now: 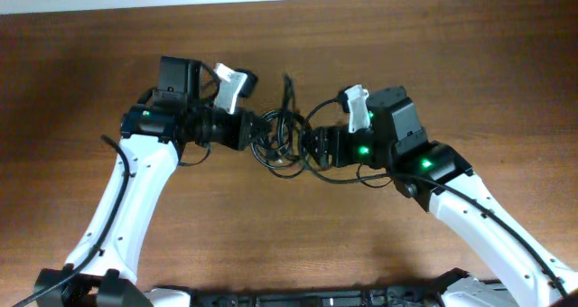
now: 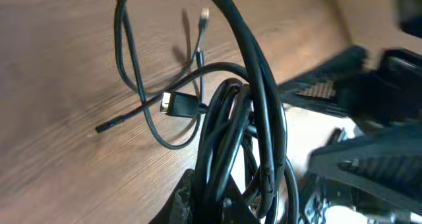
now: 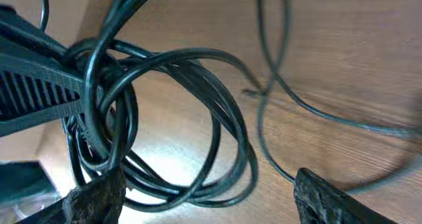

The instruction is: Untangle cables

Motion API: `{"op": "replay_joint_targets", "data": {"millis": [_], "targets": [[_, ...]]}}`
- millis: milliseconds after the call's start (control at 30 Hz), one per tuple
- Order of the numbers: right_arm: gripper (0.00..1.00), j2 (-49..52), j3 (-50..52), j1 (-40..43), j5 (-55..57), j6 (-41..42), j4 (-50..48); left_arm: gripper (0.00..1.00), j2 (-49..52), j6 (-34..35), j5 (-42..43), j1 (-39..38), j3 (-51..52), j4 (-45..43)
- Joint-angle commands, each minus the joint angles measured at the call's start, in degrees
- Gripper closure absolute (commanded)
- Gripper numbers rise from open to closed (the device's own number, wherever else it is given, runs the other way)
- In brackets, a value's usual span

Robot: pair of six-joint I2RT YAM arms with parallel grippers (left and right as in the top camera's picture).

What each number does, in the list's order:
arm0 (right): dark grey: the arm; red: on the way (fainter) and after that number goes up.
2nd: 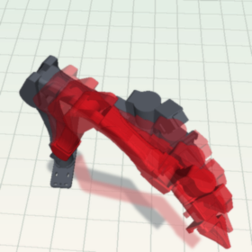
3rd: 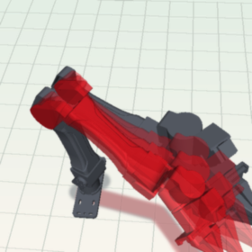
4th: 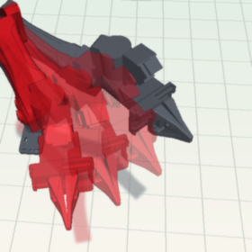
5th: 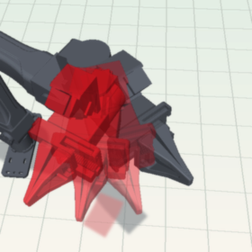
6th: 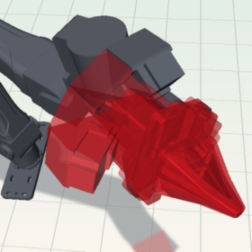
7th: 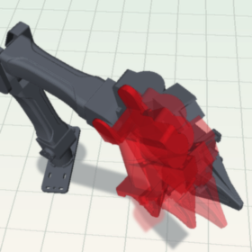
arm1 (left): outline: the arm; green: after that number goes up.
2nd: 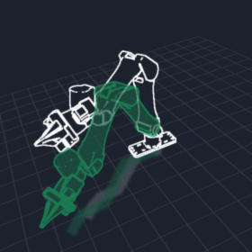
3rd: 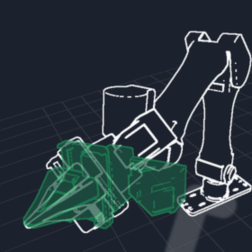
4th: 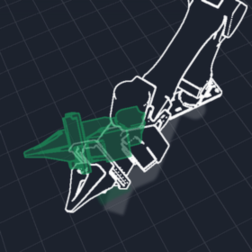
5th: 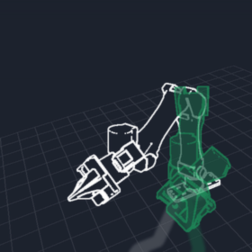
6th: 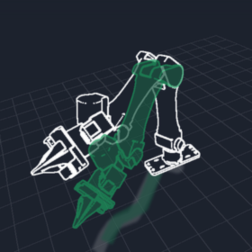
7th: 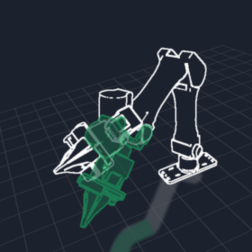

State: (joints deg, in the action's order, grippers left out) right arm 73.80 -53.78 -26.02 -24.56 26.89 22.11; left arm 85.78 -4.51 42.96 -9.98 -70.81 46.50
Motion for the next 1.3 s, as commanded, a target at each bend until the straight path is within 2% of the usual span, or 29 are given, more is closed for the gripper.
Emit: {"op": "replay_joint_targets", "data": {"millis": [0, 33, 67, 100, 133, 167, 200, 267, 333, 433, 467, 500, 567, 600, 633, 700, 733, 767, 800, 833, 867, 900, 933, 967, 1033, 1067, 1133, 1200, 1267], "targets": [[0.21, 3.6, -0.1, 0.3, -2.8, -1.7, -0.7, 1.00, -0.6, -6.8, 6.3, 0.2, -0.4, 0.1], [0.21, 5.9, -0.1, 0.3, -3.2, -1.6, -0.7, 1.00, -0.6, -6.8, 7.5, 0.2, -0.4, 0.0], [0.29, 7.5, -0.1, 0.3, -4.0, -1.6, -0.9, 1.00, -0.6, -6.8, 9.2, 0.2, -0.4, 0.0], [0.54, 8.0, -0.1, 0.3, -4.4, -1.6, -1.1, 1.00, -0.6, -6.8, 10.3, 0.2, -0.4, 0.1], [0.85, 8.1, -0.1, 0.3, -7.0, -1.7, -2.1, 1.00, -0.6, -6.8, 10.2, 0.2, -0.4, 0.0], [0.96, 7.9, -0.1, 0.3, -10.1, -2.6, -3.5, 1.00, -0.6, -6.8, 9.8, 0.2, -0.4, 0.0], [0.96, 7.9, -0.1, 0.3, -16.7, -5.8, -6.4, 1.00, -0.6, -6.7, 7.1, 0.2, -0.4, 0.1], [0.96, 7.9, -0.1, 0.3, -18.8, -5.9, -8.1, 0.97, -0.6, -4.9, 3.7, 0.2, -0.4, 0.1], [0.96, 7.9, -0.1, 0.3, -19.0, -5.9, -9.1, 0.89, -0.4, -1.1, 3.6, 0.0, -0.4, 0.1], [0.96, 7.9, -0.1, 0.3, -21.8, -5.9, -12.1, 0.60, 0.5, -1.1, -1.5, -3.8, -0.4, 0.0], [0.96, 7.9, -0.1, 0.3, -22.3, -5.9, -12.6, 0.54, 0.9, -1.1, -1.6, -4.9, -0.4, -0.1], [0.96, 7.9, -0.1, 0.3, -22.4, -5.9, -12.7, 0.54, 1.6, -1.1, -3.2, -6.3, -0.4, -0.2], [0.96, 7.9, -0.1, 0.3, -22.4, -5.9, -11.8, 0.84, 2.0, -1.0, -8.4, -7.9, -0.4, -1.1], [0.96, 7.9, -0.1, 0.3, -22.4, -7.0, -10.2, 0.95, 2.0, 2.3, -9.7, -7.7, -0.4, -3.3], [0.96, 7.9, -0.1, 0.3, -22.2, -8.7, -8.4, 0.99, 2.0, 6.3, -11.2, -7.4, -0.4, -5.4], [0.96, 7.9, -0.1, 0.3, -15.6, -10.1, -1.5, 1.00, 2.0, 18.5, -15.0, -4.7, -0.4, -11.0], [0.95, 7.9, -0.1, 0.3, -9.4, -10.1, 3.1, 0.99, 2.0, 25.8, -16.3, -2.8, -0.4, -12.4], [0.92, 7.9, -0.1, 0.3, -5.4, -10.1, 5.8, 0.90, 2.0, 30.0, -16.3, -1.3, -0.4, -12.7], [0.87, 7.9, -0.1, 0.3, -3.6, -10.1, 6.8, 0.88, 2.0, 32.7, -16.2, -0.2, -0.4, -12.4], [0.76, 7.9, -0.1, 0.3, -3.2, -10.1, 6.8, 0.80, 2.0, 34.0, -16.2, 0.1, -0.4, -11.9], [0.67, 7.9, -0.1, 0.3, -3.2, -10.1, 6.5, 0.66, 2.0, 34.1, -16.2, -0.2, -0.4, -11.6], [0.50, 7.9, -0.1, 0.3, -3.2, -10.1, 6.4, 0.44, 2.0, 34.0, -16.3, -0.7, -0.4, -10.8], [0.44, 7.9, -0.1, 0.3, -3.2, -10.1, 6.4, 0.30, 2.2, 34.0, -16.5, -1.7, -0.4, -9.9], [0.34, 7.9, -0.1, 0.3, -3.2, -10.1, 6.4, 0.24, 2.4, 34.0, -17.8, -2.5, -0.4, -9.6], [0.18, 7.9, -0.1, 0.3, -2.7, -10.1, 6.4, 0.21, 2.8, 34.0, -22.1, -4.2, -0.4, -9.3], [0.14, 7.9, -0.1, 0.3, -1.5, -10.0, 6.4, 0.21, 2.9, 34.0, -23.5, -4.5, -0.4, -9.2], [0.13, 7.9, -0.1, 0.3, -0.6, -10.0, 6.5, 0.22, 3.5, 34.1, -28.5, -4.7, -0.4, -9.4], [0.13, 7.9, -0.1, 0.3, -0.6, -10.0, 6.7, 0.31, 5.1, 34.1, -35.6, -4.7, -0.4, -9.5], [0.13, 8.0, -0.1, 0.3, -0.6, -10.0, 6.6, 0.41, 7.9, 34.1, -37.2, -4.7, -0.4, -11.6]]}}
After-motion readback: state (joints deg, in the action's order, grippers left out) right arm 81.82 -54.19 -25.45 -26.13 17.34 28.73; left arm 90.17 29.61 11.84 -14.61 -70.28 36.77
